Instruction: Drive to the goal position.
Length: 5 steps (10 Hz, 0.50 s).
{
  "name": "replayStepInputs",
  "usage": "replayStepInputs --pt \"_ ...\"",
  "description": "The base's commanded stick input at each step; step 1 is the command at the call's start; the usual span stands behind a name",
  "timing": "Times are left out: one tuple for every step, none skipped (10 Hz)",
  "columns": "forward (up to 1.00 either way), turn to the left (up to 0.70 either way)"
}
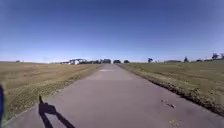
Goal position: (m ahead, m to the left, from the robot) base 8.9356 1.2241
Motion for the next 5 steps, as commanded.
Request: replayStepInputs --pt "0.7 0.0" --pt "0.7 0.0" --pt "0.7 0.0" --pt "0.7 0.0" --pt "0.7 0.0"
